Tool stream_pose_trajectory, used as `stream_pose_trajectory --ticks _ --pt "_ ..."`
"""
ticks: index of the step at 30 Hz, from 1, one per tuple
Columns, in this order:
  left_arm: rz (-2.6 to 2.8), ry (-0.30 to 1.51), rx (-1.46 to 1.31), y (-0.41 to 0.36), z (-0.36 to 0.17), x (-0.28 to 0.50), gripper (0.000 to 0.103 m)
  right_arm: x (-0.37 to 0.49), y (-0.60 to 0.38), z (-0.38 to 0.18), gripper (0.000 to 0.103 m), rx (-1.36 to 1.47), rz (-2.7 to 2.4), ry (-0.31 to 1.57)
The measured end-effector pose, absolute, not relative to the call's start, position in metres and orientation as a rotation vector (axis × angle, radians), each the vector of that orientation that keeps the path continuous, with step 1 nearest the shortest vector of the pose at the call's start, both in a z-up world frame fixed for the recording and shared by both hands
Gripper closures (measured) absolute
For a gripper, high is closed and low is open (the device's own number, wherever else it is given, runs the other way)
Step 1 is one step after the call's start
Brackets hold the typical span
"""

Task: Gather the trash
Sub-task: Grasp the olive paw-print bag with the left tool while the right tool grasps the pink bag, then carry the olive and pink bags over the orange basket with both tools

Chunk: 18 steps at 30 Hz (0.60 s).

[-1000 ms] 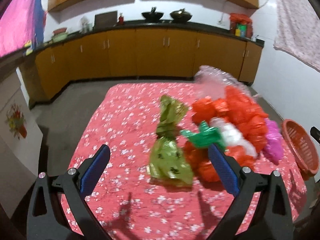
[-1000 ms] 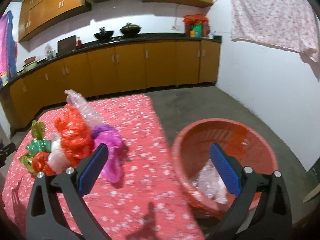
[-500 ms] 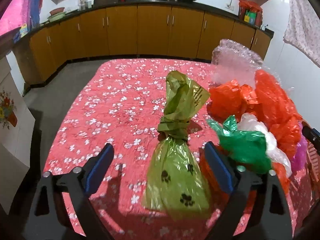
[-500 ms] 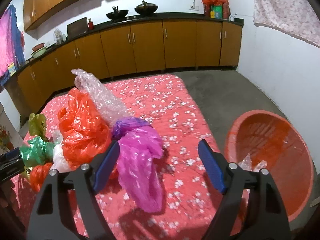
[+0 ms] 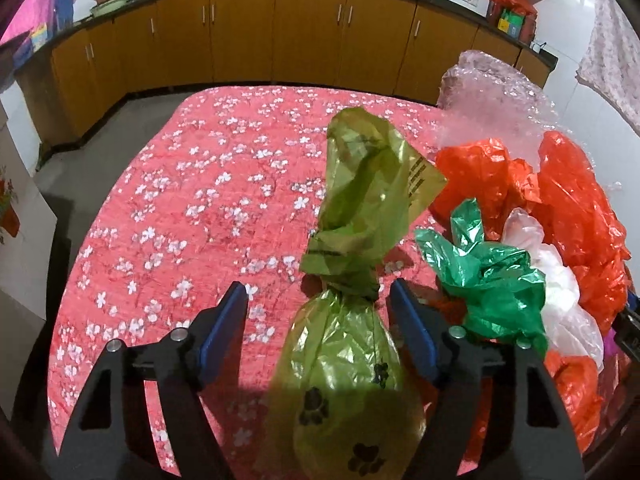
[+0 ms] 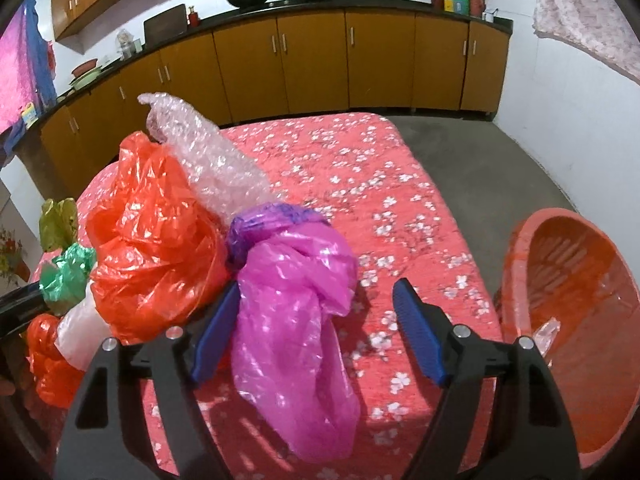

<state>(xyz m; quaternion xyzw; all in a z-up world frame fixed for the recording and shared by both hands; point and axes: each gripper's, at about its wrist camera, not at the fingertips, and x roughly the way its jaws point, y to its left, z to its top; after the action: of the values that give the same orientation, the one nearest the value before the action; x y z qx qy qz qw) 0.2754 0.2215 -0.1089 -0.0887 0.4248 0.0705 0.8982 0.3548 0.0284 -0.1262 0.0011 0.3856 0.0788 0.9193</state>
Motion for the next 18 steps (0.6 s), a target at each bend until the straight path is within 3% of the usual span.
stream_pose_trajectory --ticks 5,9,12,18 --pt "0.174 0.883 -0.177 0.222 -0.108 0.285 0.034 0.360 0.034 -0.129 0.034 -0.016 0.177 0.808" --pt "0.203 0.884 -0.140 0.222 -0.109 0.287 0.043 0.365 0.035 -0.134 0.038 -0.021 0.189 0.829" --pt "0.216 0.881 -0.131 0.223 -0.109 0.286 0.050 0.367 0.035 -0.136 0.050 -0.008 0.206 0.848" --pt "0.221 0.881 -0.132 0.227 -0.107 0.279 0.062 0.359 0.026 -0.133 0.053 0.019 0.198 0.833"
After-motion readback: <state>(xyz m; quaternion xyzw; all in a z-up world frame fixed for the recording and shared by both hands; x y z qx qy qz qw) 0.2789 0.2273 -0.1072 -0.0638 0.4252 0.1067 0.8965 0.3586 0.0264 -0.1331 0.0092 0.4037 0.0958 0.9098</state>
